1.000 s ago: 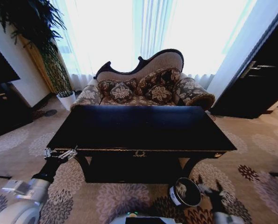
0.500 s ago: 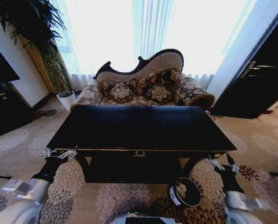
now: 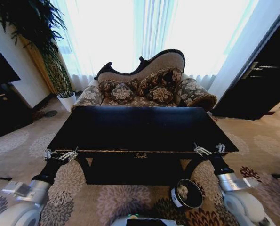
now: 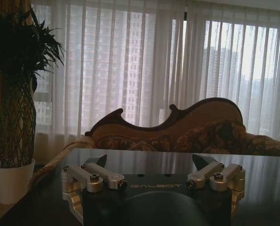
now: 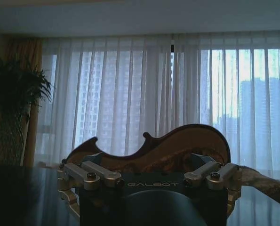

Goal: Move to the front of the table and place the trash on the table into the trash bin.

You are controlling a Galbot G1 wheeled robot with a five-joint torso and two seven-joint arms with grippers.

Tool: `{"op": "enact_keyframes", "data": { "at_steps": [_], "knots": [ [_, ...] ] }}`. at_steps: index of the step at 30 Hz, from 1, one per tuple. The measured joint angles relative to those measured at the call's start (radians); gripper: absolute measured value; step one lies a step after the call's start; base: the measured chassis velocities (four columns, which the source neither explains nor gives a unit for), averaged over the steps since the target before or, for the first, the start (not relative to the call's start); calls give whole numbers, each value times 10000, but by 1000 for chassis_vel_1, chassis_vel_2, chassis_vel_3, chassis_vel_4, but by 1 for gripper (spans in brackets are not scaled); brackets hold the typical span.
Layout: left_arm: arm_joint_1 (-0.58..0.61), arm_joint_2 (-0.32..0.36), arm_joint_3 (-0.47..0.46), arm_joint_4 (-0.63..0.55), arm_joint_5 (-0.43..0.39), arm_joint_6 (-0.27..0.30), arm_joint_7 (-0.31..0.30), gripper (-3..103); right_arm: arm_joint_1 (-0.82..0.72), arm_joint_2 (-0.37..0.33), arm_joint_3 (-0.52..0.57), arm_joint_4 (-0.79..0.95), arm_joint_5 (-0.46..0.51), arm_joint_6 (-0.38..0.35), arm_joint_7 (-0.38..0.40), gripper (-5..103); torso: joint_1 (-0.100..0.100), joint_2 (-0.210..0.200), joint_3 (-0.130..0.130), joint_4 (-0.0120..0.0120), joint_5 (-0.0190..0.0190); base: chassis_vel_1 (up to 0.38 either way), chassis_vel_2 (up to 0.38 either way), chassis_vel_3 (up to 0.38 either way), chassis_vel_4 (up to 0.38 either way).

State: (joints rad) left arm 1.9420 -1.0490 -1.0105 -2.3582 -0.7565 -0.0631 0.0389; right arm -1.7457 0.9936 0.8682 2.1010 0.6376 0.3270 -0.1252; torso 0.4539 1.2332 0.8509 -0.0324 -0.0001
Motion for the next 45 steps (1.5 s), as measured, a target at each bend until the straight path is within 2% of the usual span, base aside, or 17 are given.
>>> {"op": "enact_keyframes", "data": {
  "at_steps": [30, 45],
  "knots": [
    [0, 0, 0, 0, 0, 0, 0, 100, -39, -11, 30, -73, 6, -101, 81, 100, 1, -1, 0, 0, -1, 0, 0, 0, 0],
    [0, 0, 0, 0, 0, 0, 0, 100, -43, -3, 30, -76, 10, -91, 85, 100, -3, 1, -2, -1, -2, 99, -102, -102, 107]
  ]
}}
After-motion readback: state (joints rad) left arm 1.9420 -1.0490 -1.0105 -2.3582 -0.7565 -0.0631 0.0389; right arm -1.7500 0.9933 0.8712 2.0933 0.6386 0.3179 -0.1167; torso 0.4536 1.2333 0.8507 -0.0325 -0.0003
